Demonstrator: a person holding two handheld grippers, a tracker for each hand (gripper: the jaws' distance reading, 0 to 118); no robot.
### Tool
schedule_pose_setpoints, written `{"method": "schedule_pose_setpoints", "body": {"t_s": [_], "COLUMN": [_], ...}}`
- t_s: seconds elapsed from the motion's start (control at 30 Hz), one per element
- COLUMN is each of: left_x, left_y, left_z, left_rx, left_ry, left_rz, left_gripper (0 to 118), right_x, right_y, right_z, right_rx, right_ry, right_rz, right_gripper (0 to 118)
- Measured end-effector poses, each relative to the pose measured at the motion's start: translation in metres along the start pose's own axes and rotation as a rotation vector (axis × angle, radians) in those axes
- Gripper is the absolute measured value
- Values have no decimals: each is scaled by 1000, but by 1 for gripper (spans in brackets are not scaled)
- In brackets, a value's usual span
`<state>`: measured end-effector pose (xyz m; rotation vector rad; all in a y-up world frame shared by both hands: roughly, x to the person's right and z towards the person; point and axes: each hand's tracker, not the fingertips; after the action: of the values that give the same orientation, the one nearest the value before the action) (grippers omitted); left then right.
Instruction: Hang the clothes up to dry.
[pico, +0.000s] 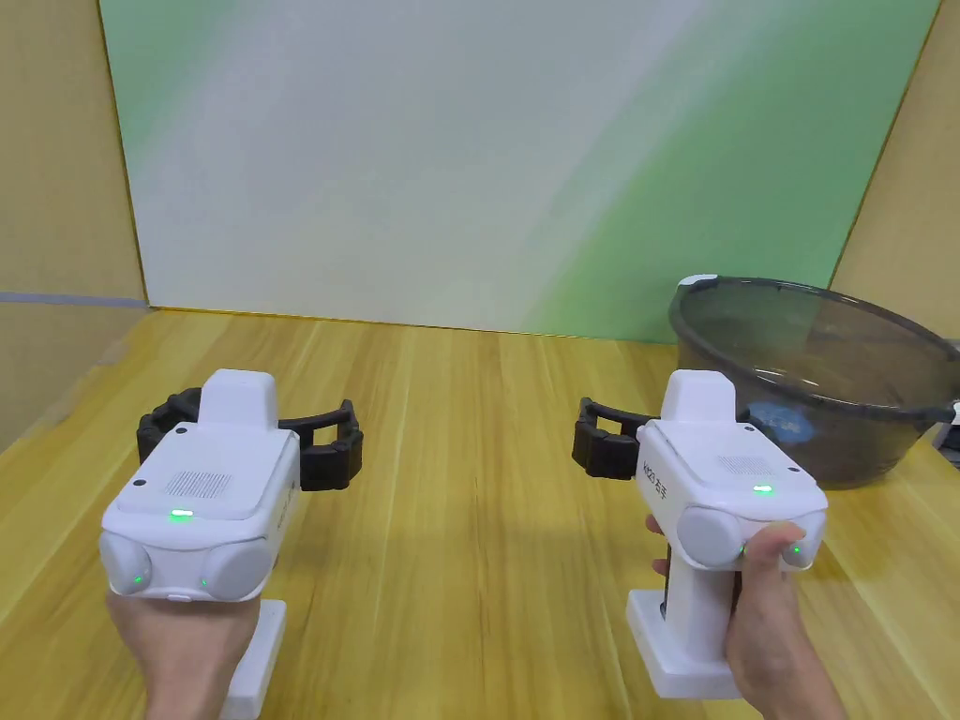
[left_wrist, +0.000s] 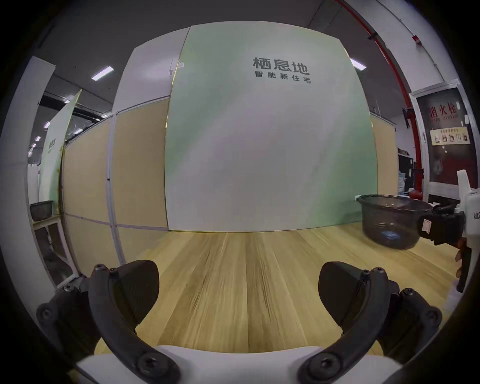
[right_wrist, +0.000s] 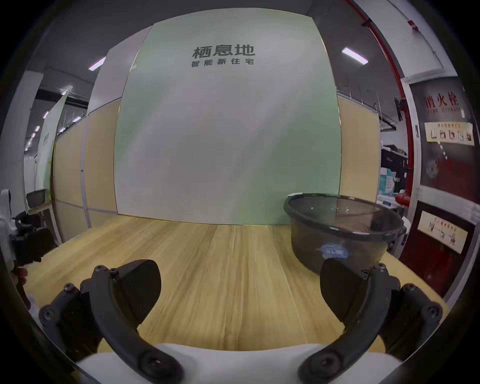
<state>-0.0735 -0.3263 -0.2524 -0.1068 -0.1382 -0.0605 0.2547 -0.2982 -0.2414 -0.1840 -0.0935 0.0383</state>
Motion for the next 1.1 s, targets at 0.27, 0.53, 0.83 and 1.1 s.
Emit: {"method": "schedule_pose_setpoints", "body": {"t_s": [0.27, 0.53, 0.83, 1.1], "left_x": [4, 1, -2, -2], "left_y": [7, 16, 21, 26], "left_z": [-12, -22, -46, -56], "left_rx": [32, 14, 0, -14], "left_ry": [-13, -33, -32, -45], "left_rz": [9, 21, 0, -11], "left_gripper": [118, 118, 118, 118], "right_x": [-4, -1, -2, -6], "right_y": [3, 8, 15, 19], "right_z": [-2, -8, -28, -47], "right_rx": [12, 2, -7, -30], "right_ry": [-3, 12, 29, 26], "right_rz": [9, -6, -13, -1], "right_gripper": [118, 118, 118, 118]}}
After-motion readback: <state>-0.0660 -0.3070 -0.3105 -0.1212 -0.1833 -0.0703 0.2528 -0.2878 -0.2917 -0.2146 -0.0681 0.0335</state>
